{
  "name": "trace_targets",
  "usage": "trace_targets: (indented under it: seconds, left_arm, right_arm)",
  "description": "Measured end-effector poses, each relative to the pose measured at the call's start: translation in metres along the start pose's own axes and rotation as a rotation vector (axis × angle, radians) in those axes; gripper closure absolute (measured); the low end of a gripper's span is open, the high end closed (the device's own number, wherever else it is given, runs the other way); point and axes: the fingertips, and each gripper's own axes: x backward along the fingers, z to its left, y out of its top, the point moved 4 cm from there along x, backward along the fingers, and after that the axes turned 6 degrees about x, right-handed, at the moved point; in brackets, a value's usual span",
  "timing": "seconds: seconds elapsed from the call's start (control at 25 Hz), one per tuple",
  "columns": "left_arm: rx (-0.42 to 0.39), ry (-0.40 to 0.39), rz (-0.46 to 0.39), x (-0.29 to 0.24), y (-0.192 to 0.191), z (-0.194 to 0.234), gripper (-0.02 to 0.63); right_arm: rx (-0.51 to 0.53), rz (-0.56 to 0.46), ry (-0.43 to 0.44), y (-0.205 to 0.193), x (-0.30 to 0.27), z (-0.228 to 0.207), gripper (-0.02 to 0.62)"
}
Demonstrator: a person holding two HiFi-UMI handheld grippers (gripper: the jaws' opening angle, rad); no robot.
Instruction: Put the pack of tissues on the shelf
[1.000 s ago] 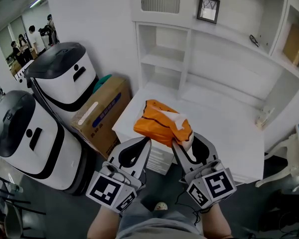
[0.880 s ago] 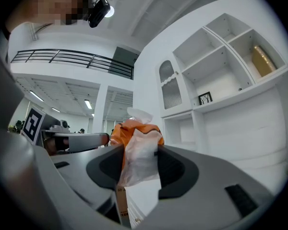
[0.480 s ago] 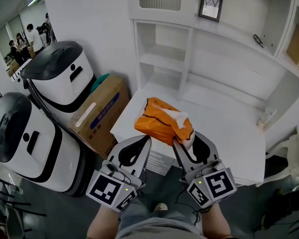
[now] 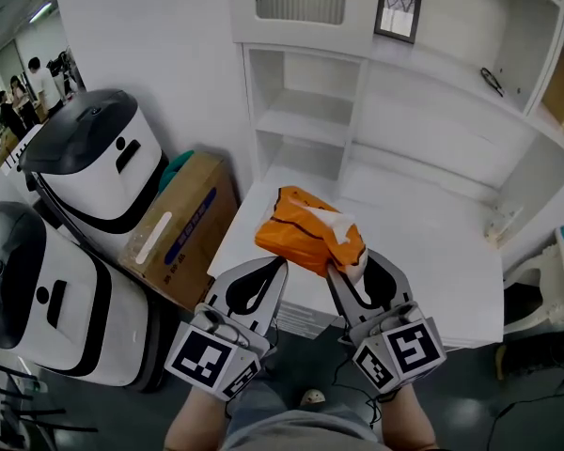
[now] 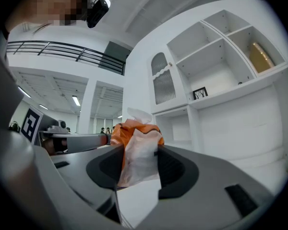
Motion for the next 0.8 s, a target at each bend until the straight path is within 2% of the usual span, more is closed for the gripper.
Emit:
trace_targets:
  seconds: [0.8]
  left_arm:
    - [0.030,-0.177,0.023,-0.036,0.003,0.084,0.571]
  right_arm:
    - [-0.013,0.023,-0.181,-0.006,-0.068,0.003,0.403]
